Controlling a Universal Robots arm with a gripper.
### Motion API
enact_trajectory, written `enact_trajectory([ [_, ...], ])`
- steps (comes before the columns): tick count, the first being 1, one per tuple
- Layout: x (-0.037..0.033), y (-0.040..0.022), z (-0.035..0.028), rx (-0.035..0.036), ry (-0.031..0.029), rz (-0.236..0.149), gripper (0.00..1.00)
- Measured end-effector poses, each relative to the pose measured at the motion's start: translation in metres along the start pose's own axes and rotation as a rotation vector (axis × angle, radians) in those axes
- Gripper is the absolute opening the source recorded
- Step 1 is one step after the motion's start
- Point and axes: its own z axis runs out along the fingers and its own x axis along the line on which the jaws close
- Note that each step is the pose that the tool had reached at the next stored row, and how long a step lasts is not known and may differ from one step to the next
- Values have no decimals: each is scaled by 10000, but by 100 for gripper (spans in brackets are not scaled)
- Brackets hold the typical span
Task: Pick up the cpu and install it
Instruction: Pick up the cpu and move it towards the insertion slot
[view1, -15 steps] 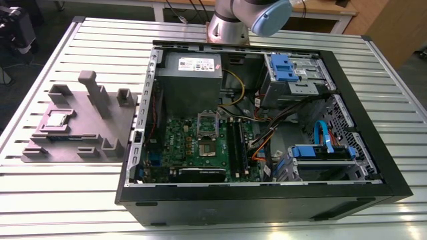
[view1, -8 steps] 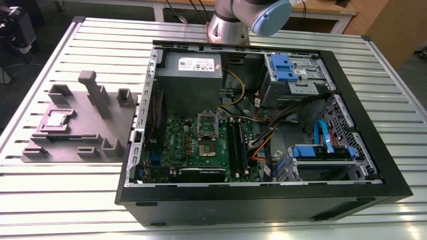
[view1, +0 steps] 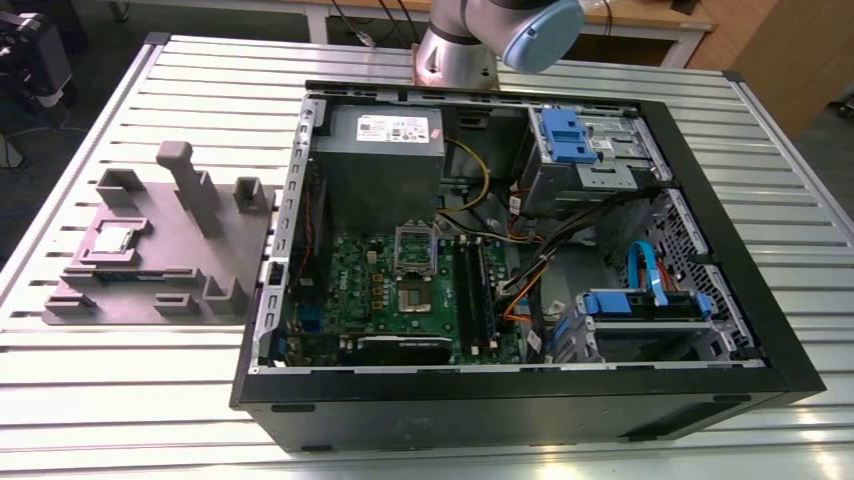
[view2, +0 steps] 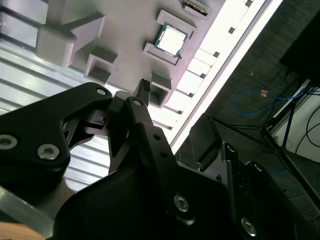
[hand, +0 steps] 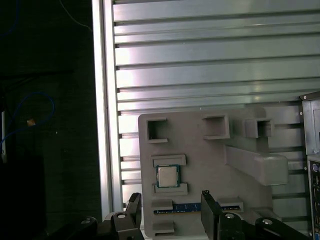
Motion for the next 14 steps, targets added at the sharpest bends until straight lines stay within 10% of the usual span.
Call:
enact_trajectory([
  [14,0,0,6,19,12,-301,59],
])
